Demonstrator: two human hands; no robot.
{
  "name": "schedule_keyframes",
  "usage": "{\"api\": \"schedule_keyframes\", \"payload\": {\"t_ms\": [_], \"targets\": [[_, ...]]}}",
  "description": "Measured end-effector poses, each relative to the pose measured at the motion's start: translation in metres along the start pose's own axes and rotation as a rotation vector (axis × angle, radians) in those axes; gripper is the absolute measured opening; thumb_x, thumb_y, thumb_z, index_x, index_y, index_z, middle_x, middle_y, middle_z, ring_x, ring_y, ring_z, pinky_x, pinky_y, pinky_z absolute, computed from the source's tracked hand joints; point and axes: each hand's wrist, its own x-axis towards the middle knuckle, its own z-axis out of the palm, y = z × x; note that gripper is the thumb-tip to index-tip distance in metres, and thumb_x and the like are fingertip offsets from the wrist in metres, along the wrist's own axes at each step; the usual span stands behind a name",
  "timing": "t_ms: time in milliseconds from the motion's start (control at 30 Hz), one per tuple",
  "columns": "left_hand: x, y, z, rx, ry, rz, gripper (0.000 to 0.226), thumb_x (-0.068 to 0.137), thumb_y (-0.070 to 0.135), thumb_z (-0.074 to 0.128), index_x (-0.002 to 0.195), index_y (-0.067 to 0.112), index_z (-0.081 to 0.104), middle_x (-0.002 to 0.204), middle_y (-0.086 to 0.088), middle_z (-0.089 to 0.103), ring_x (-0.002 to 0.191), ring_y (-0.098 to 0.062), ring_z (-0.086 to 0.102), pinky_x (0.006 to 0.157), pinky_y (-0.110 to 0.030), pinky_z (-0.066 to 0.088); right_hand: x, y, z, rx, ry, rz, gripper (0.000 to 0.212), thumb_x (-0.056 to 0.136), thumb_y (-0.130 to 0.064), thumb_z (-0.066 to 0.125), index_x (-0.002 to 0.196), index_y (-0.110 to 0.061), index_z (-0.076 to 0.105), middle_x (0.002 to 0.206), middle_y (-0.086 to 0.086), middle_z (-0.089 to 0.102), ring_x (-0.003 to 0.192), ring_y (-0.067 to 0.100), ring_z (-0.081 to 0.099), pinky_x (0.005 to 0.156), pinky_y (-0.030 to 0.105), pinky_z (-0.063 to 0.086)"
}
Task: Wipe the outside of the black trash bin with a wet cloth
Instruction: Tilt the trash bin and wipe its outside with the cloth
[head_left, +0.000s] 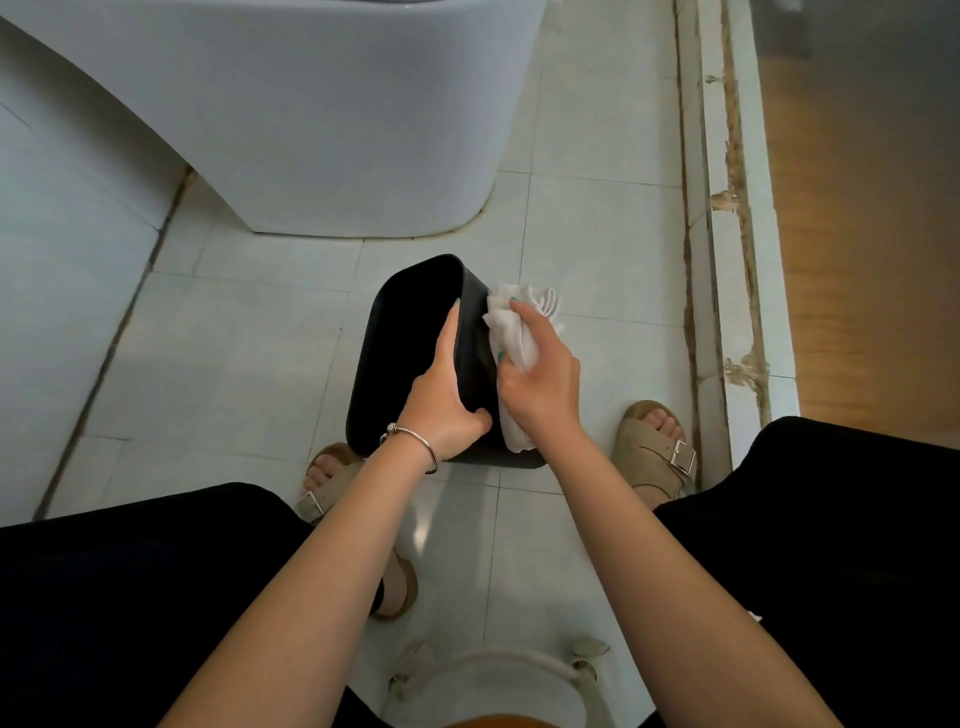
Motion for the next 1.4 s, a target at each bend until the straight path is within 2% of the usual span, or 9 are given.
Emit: {"api": "schedule_keyframes", "payload": {"t_ms": [100,267,433,567,667,767,933,1267,1400], "targets": [[0.002,0.001,-0.001,0.0,-0.027,0.026,0.116,0.072,0.003,0.069,0.148,0.046,-0.008,0.107,0.001,0.063,0.082,-0.014,0.065,0.072,-0.03,0.056,-0.003,-0.006,-0.008,0.045,-0.021,-0.039,0.07,0.087,-0.007,0.053,0.147,-0.037,0.035,0.11,-0.009,0.056,0.099,0.015,0.058,0.085,0.025,0.046],[0.001,0.009,-0.001,0.063,-0.065,0.023,0.115,0.074,0.003,0.068,0.147,0.047,-0.009,0.095,-0.002,0.064,0.073,-0.014,0.065,0.065,-0.025,0.055,0.005,0.001,-0.008,-0.284,0.119,-0.01,0.097,0.09,-0.016,0.054,0.151,-0.033,-0.02,0.094,0.004,0.057,0.075,0.021,0.057,0.065,0.037,0.048],[0.002,0.005,-0.004,0.04,-0.044,0.018,0.114,0.073,0.003,0.068,0.148,0.047,-0.007,0.105,0.0,0.062,0.078,-0.014,0.063,0.065,-0.019,0.05,0.011,0.009,0.001,-0.089,0.118,0.077,0.068,0.087,-0.032,0.064,0.142,-0.022,0.027,0.108,0.004,0.06,0.092,0.026,0.061,0.075,0.04,0.051],[0.001,-0.001,-0.011,0.02,-0.041,0.009,0.115,0.073,0.003,0.07,0.149,0.045,-0.006,0.115,0.002,0.056,0.085,-0.012,0.062,0.07,-0.022,0.05,0.016,0.021,-0.003,0.037,0.032,-0.023,0.061,0.081,-0.046,0.071,0.131,-0.03,0.041,0.107,-0.012,0.058,0.096,0.013,0.058,0.08,0.03,0.049],[0.002,-0.003,-0.011,0.005,-0.033,0.001,0.116,0.074,0.004,0.071,0.149,0.045,-0.007,0.119,0.005,0.053,0.09,-0.013,0.062,0.078,-0.029,0.054,0.025,0.025,-0.006,-0.058,-0.036,-0.023,0.074,0.074,-0.068,0.062,0.137,-0.037,0.038,0.142,-0.001,0.043,0.127,0.025,0.046,0.095,0.045,0.048],[0.003,-0.004,-0.011,-0.002,-0.047,0.007,0.116,0.074,0.004,0.07,0.148,0.047,-0.008,0.123,0.005,0.055,0.088,-0.013,0.064,0.078,-0.029,0.055,0.024,0.023,-0.005,-0.049,-0.224,-0.093,0.089,0.075,-0.072,0.054,0.147,-0.054,0.006,0.163,-0.005,0.004,0.145,0.025,0.024,0.107,0.051,0.037],[0.004,-0.003,-0.013,0.007,-0.062,0.012,0.115,0.074,0.003,0.069,0.149,0.044,-0.008,0.128,0.005,0.052,0.089,-0.011,0.063,0.076,-0.027,0.054,0.021,0.023,0.0,-0.225,-0.249,-0.243,0.07,0.09,-0.063,0.044,0.141,-0.067,-0.004,0.158,0.0,0.016,0.133,0.033,0.033,0.106,0.047,0.035],[0.005,-0.004,-0.014,0.013,-0.055,0.012,0.115,0.074,0.004,0.07,0.148,0.047,-0.007,0.112,0.004,0.056,0.083,-0.015,0.064,0.074,-0.032,0.057,0.035,0.032,0.008,-0.186,-0.093,0.0,0.053,0.104,-0.043,0.028,0.154,-0.041,0.01,0.152,0.007,0.034,0.118,0.037,0.04,0.092,0.038,0.029],[0.006,-0.003,-0.01,-0.01,-0.056,0.014,0.115,0.074,0.002,0.07,0.149,0.044,-0.006,0.116,0.007,0.054,0.088,-0.011,0.062,0.074,-0.023,0.053,0.021,0.025,0.015,-0.314,-0.053,-0.132,0.057,0.099,-0.046,0.018,0.154,-0.034,0.017,0.142,0.011,0.042,0.098,0.027,0.039,0.09,0.04,0.036]]}}
